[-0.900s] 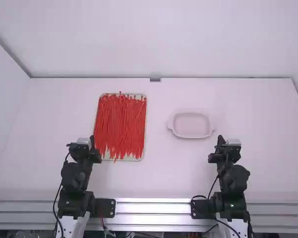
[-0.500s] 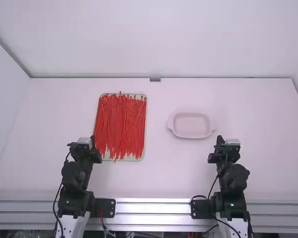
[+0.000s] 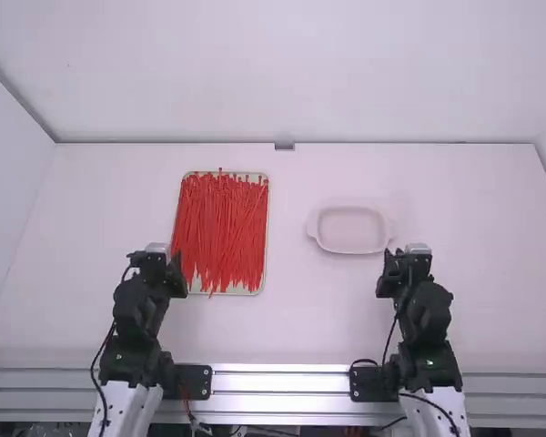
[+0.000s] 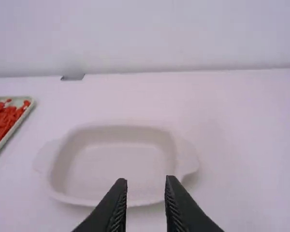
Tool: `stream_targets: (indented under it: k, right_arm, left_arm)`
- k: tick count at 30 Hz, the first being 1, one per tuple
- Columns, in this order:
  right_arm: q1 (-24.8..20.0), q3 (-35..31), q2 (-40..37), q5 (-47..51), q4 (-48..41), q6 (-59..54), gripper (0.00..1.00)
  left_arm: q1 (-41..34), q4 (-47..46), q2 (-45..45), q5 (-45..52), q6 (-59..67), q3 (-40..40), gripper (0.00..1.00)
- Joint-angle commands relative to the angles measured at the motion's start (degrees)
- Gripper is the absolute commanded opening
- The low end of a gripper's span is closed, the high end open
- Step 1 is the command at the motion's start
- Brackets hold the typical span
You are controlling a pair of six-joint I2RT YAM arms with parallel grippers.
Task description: Fasten the cable tie
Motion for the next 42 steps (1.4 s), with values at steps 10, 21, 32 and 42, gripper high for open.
stream_targets:
  k: [10, 21, 32, 42]
  right_arm:
    - [4.37, 10.79, 15.82, 0.04, -3.15, 2.88, 0.45]
    - [9.15, 20.6, 33.03, -0.12, -8.29, 5.49, 0.68]
    - [12.87, 28.3, 46.37, -4.89, -12.3, 7.12, 0.85]
    - [18.5, 33.01, 51.93, -7.23, -14.57, 6.62, 0.96]
  left_arm:
    - [-1.08, -3.69, 13.76, 2.95, -2.61, 9.74, 0.45]
    - [-1.34, -9.11, 29.45, 4.51, -11.24, 18.9, 0.67]
    - [-1.84, -11.46, 41.69, 11.85, -8.64, 26.74, 0.85]
    - [-2.95, -15.18, 49.92, 9.94, -9.98, 37.61, 0.96]
